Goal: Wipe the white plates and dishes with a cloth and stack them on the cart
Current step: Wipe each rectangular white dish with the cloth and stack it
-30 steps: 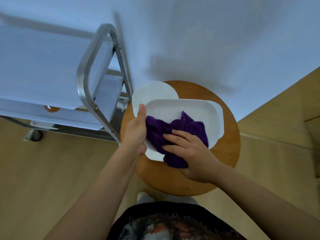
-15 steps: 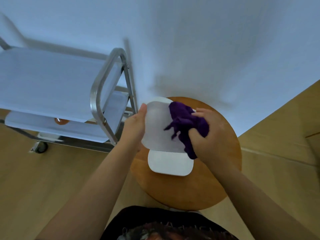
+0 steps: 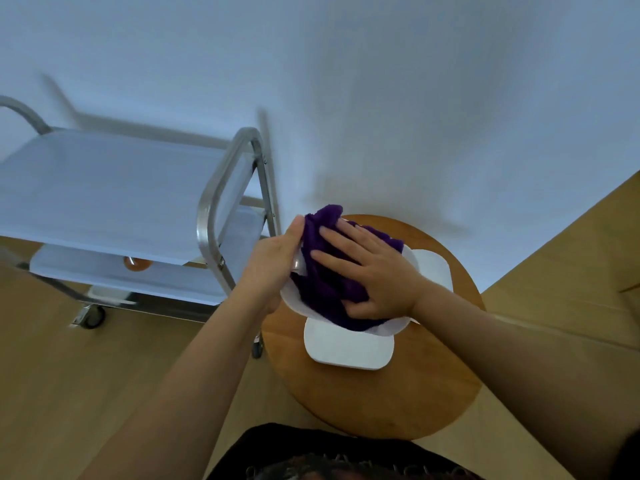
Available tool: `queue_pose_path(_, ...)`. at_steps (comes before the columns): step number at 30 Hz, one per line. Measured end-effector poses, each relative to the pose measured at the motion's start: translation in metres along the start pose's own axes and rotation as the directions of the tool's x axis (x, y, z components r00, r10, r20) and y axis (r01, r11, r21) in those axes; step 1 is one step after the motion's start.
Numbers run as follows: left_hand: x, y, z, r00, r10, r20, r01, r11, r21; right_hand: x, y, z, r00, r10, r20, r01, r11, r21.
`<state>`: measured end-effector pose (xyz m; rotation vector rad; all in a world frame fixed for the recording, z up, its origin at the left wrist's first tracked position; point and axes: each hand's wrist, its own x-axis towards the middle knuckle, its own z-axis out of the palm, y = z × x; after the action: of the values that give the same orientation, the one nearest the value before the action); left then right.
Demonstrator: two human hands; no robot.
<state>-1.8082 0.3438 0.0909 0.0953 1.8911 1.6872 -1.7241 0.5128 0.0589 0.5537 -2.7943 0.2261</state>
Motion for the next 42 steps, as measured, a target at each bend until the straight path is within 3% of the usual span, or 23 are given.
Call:
queue_pose_path(5, 0.007, 0.013, -0.015, 0.986, 0.003, -0.170, -0.019, 0.995, -0.094, -0.030, 0.012, -0.004, 0.964, 0.252, -0.084, -0.252, 0.968, 0.015)
queue_pose_path(10, 0.011, 0.011, -0.006, 0.957, -0.086, -0.275, 0.008, 0.961, -0.275, -0.039, -0.028, 0.010, 0.838, 0.541, -0.064, -0.496, 0.807, 0.320)
queue_pose_path(16, 0.005, 0.013, 0.024, 0.942, -0.199, -0.271, 0.100, 0.935, -0.339, -0.015, -0.060, 0.023, 0.757, 0.596, -0.268, -0.563, 0.803, 0.196)
queue_pose_path(19, 0.002, 0.016, 0.023, 0.946, -0.250, -0.204, 0.141, 0.890, -0.434, -0.008, -0.049, 0.007, 0.800, 0.471, -0.372, -0.457, 0.880, 0.132)
queue_pose_path(21, 0.002, 0.021, 0.015, 0.979, -0.181, -0.091, 0.121, 0.882, -0.455, -0.004, -0.047, -0.009, 0.783, 0.491, -0.382, -0.406, 0.868, 0.285)
queue_pose_path(23, 0.003, 0.025, 0.004, 0.999, -0.049, -0.009, 0.042, 0.917, -0.397, 0.002, -0.048, -0.026, 0.647, 0.708, -0.281, -0.463, 0.659, 0.593)
queue_pose_path(25, 0.002, 0.022, -0.007, 0.996, 0.045, -0.075, -0.061, 0.971, -0.232, 0.006, -0.047, -0.039, 0.489, 0.872, -0.033, -0.475, 0.298, 0.828)
queue_pose_path(26, 0.001, 0.017, -0.012, 0.991, 0.055, -0.121, -0.072, 0.988, -0.137, 0.007, -0.046, -0.043, 0.437, 0.897, 0.063, -0.399, 0.130, 0.908)
queue_pose_path(27, -0.001, 0.008, -0.015, 0.993, 0.029, -0.115, -0.040, 0.994, -0.103, 0.006, -0.045, -0.046, 0.421, 0.897, 0.136, -0.265, -0.022, 0.964)
queue_pose_path(28, -0.005, -0.002, -0.014, 0.999, -0.023, -0.023, 0.019, 0.985, -0.171, 0.005, -0.046, -0.049, 0.431, 0.879, 0.206, -0.114, -0.174, 0.978)
queue_pose_path(30, -0.013, -0.023, -0.005, 0.958, -0.088, 0.274, 0.207, 0.872, -0.444, 0.006, -0.050, -0.049, 0.466, 0.830, 0.308, 0.087, -0.389, 0.917)
queue_pose_path(31, -0.017, -0.027, 0.000, 0.930, -0.062, 0.363, 0.270, 0.785, -0.557, 0.006, -0.052, -0.046, 0.473, 0.811, 0.345, 0.119, -0.446, 0.887)
queue_pose_path(33, -0.021, -0.026, 0.007, 0.916, -0.013, 0.401, 0.299, 0.689, -0.660, 0.004, -0.054, -0.039, 0.481, 0.782, 0.396, 0.129, -0.510, 0.850)
queue_pose_path(35, -0.019, -0.020, 0.009, 0.931, 0.009, 0.364, 0.269, 0.656, -0.705, -0.001, -0.053, -0.035, 0.482, 0.763, 0.431, 0.115, -0.543, 0.832)
queue_pose_path(37, -0.016, -0.012, 0.005, 0.950, 0.025, 0.311, 0.209, 0.689, -0.694, -0.008, -0.052, -0.035, 0.457, 0.761, 0.461, 0.050, -0.539, 0.841)
queue_pose_path(39, -0.014, -0.003, -0.003, 0.963, 0.063, 0.263, 0.127, 0.754, -0.645, -0.019, -0.052, -0.035, 0.382, 0.796, 0.469, -0.055, -0.487, 0.871)
queue_pose_path(42, -0.009, 0.012, -0.020, 0.981, 0.094, 0.171, 0.000, 0.875, -0.484, -0.033, -0.046, -0.039, 0.166, 0.902, 0.398, -0.209, -0.363, 0.908)
